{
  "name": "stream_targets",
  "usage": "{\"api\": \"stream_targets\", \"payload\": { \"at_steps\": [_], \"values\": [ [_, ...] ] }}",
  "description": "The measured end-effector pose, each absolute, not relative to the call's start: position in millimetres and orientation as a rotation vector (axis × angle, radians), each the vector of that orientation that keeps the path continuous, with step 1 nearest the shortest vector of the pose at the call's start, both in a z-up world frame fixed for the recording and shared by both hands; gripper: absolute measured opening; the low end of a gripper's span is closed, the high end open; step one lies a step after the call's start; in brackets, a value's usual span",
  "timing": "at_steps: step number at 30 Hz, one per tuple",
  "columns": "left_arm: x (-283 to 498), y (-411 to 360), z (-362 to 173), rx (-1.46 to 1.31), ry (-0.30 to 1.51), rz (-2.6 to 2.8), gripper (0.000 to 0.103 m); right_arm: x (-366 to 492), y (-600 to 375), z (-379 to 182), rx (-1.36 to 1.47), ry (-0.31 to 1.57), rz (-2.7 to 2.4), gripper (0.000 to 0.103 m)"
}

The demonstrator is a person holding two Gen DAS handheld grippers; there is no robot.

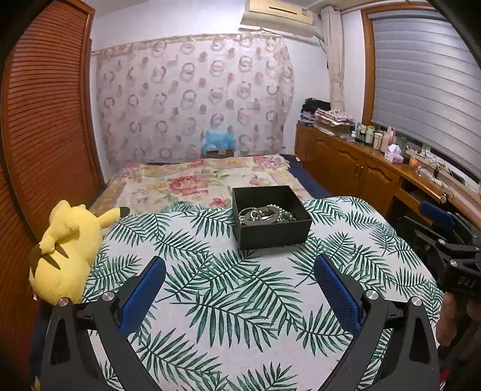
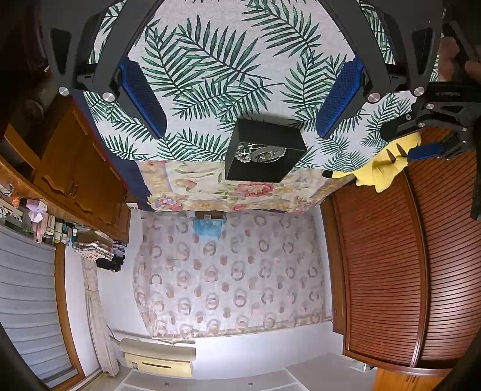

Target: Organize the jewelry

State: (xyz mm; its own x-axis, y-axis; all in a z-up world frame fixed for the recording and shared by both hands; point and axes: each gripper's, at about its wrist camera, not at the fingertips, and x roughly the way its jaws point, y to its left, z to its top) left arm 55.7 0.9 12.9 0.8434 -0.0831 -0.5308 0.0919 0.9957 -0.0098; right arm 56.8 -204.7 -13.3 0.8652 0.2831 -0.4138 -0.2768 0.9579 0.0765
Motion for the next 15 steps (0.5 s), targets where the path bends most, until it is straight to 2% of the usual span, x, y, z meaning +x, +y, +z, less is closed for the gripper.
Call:
{"api": "stream_targets", "payload": {
  "at_steps": [15],
  "values": [
    [52.9, -2.2, 16.9, 0.018, 0.554, -0.097, 0.095, 54.9, -204.8, -12.4, 0.018, 0.436, 0.296, 0.100]
  ]
}}
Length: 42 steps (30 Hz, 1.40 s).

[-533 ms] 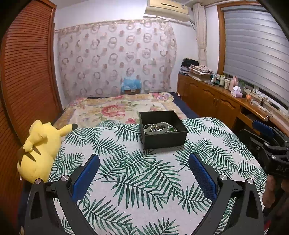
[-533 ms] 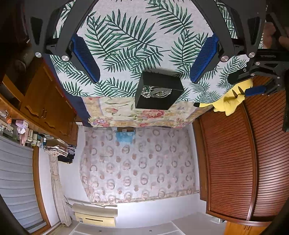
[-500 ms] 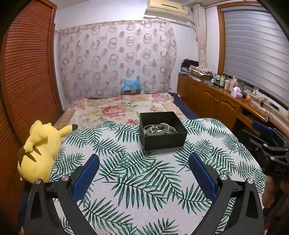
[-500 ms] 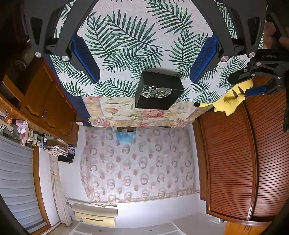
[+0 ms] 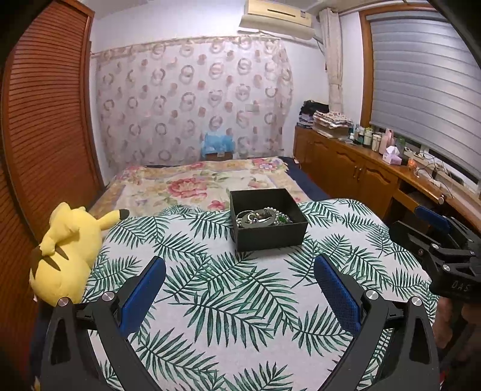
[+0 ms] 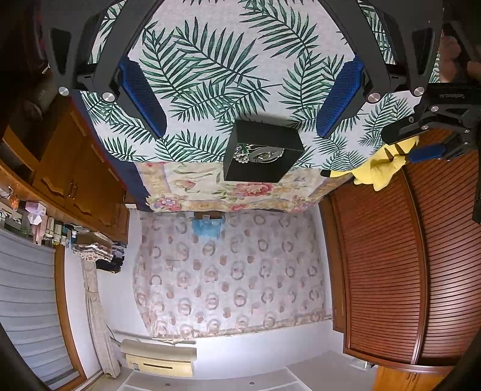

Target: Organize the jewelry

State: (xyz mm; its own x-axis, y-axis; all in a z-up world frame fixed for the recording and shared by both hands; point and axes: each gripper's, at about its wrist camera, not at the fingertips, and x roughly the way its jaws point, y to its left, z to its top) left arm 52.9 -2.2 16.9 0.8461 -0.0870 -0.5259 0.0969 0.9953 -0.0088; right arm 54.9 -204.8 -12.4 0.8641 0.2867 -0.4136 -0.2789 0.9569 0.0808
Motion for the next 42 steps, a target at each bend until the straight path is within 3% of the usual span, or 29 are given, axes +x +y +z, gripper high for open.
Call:
{"api": "stream_targets", "payload": {
  "at_steps": [42],
  "values": [
    [49.5, -3.3, 18.9, 0.014, 0.551, -0.098, 0.095, 52.9, -203.6, -14.4, 0.023, 0.435, 0.295, 0.100]
  ]
}}
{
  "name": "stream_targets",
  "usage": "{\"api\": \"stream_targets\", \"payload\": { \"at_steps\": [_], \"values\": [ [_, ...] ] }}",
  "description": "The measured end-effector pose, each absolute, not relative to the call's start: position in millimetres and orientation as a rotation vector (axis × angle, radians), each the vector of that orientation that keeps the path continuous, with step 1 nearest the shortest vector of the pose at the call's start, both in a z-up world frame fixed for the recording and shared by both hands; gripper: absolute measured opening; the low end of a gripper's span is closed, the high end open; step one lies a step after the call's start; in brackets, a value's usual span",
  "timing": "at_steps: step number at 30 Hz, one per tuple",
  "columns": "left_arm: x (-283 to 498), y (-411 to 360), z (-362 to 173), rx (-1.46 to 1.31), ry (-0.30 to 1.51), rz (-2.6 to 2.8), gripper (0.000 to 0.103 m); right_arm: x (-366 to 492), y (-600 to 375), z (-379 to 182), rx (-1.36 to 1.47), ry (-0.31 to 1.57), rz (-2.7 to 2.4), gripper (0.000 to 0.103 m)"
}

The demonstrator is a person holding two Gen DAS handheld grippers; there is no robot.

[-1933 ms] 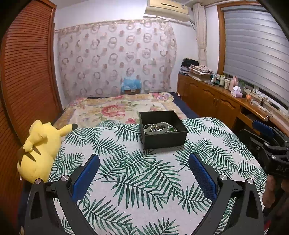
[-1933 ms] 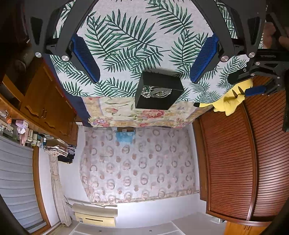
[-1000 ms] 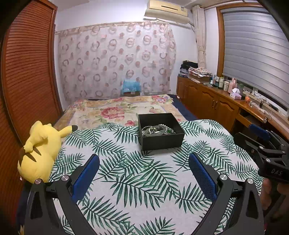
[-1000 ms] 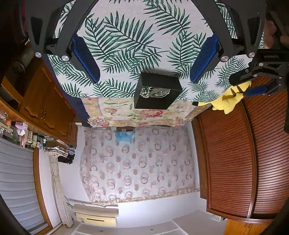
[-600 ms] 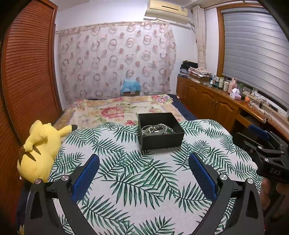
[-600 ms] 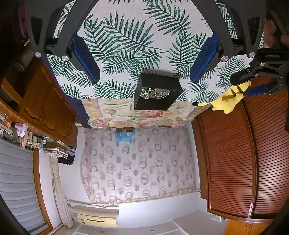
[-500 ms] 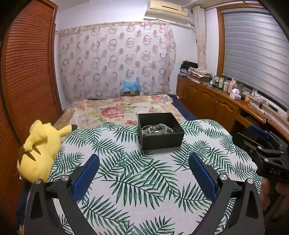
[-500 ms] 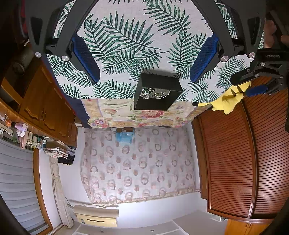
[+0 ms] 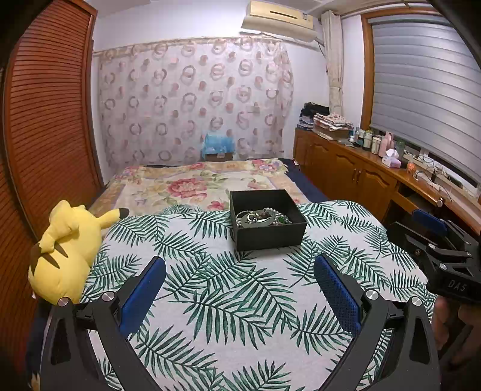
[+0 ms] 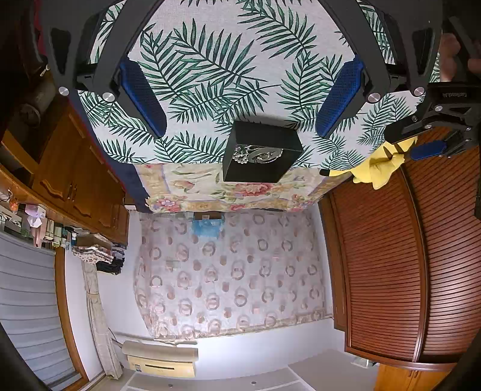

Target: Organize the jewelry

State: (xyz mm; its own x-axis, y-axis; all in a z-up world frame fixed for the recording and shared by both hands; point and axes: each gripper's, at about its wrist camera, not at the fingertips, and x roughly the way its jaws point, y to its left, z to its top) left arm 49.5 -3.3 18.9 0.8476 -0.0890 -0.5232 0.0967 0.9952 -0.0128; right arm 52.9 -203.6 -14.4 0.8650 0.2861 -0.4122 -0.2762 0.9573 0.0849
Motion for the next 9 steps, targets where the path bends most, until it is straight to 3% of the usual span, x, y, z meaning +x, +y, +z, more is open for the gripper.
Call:
{"api": "stream_targets", "payload": {
  "at_steps": [9],
  "values": [
    [48.4, -2.9, 19.6, 0.014, 0.554, -0.095, 0.095, 52.5, -203.1, -15.0, 0.024, 0.435, 0.295, 0.100]
  ]
}}
